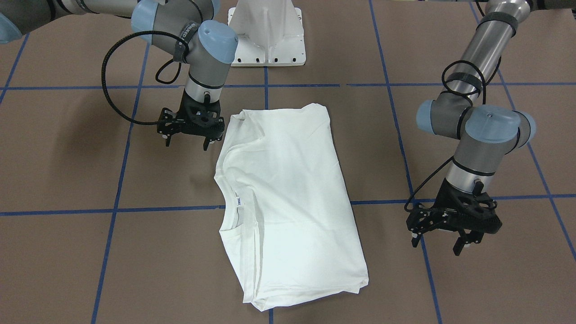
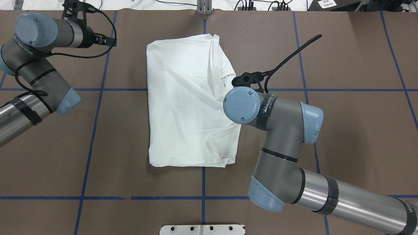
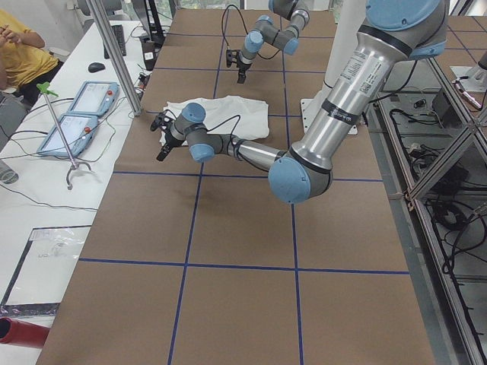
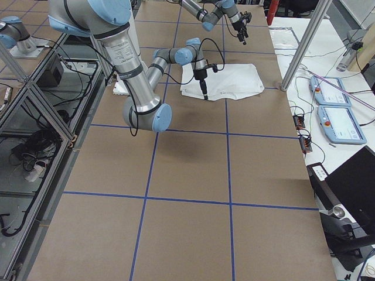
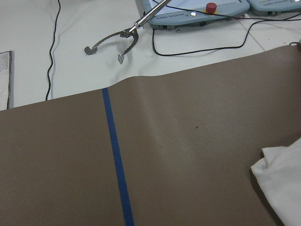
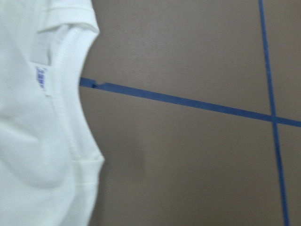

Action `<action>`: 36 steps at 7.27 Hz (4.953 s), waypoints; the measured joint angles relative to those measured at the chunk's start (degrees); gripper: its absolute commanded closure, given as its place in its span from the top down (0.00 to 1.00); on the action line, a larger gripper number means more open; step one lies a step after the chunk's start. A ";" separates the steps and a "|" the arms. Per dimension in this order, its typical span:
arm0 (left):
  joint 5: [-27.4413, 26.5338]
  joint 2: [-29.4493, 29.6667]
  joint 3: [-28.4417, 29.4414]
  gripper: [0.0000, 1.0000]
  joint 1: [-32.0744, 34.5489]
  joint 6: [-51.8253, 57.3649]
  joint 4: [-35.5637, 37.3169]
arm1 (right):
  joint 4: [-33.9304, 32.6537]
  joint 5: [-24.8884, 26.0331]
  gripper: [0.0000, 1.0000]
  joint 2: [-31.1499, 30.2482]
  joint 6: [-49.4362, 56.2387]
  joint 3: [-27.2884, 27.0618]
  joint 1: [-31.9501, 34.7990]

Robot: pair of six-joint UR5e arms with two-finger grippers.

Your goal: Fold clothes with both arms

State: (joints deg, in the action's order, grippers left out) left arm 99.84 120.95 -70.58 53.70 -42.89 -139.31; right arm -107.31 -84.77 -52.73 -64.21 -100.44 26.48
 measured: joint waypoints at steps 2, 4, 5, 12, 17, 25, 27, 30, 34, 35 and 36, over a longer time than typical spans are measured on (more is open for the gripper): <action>0.02 -0.22 -0.06 1.00 -0.02 0.02 0.00 | 6.22 -0.69 1.00 5.26 -9.58 6.55 -2.96; 0.08 -0.89 -0.43 1.00 -0.07 0.11 -0.02 | 6.20 -0.35 1.00 9.38 -14.93 12.47 -5.58; 0.08 -1.07 -0.69 1.00 -0.08 0.09 -0.04 | 4.93 -0.22 1.00 10.00 -15.76 13.38 -6.39; 0.05 -1.63 -1.40 1.00 -0.09 0.09 0.00 | -13.26 -0.25 1.00 9.71 -15.00 11.08 -8.15; 0.08 -1.93 -1.41 1.00 -0.09 0.11 -0.02 | -11.33 1.50 1.00 2.69 -12.32 -0.59 -7.13; 0.32 -1.97 -1.41 1.00 -0.12 0.09 -0.02 | 28.40 0.73 1.00 20.72 -8.41 39.54 6.40; 0.35 -1.97 -1.41 1.00 -0.15 0.03 -0.06 | 26.98 0.54 1.00 20.89 -3.38 41.89 7.25; 0.35 -2.02 -1.41 1.00 -0.17 0.00 -0.02 | 14.36 0.01 1.00 19.63 8.24 39.91 10.16; 1.92 -2.66 -3.09 1.00 -0.18 -0.64 -0.01 | 13.34 -4.77 1.00 11.55 11.89 26.09 13.09; 4.34 -3.11 -4.54 1.00 -0.18 -2.24 0.11 | 18.37 -7.93 1.00 7.62 9.66 20.51 13.38; 6.03 -4.04 -6.99 1.00 -0.54 -5.50 0.31 | 23.84 -9.77 1.00 2.69 6.45 14.69 13.01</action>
State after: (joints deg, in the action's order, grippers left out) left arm 105.87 116.92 -77.56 53.16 -48.39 -139.00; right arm -83.47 -94.54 -50.04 -57.76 -85.75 39.49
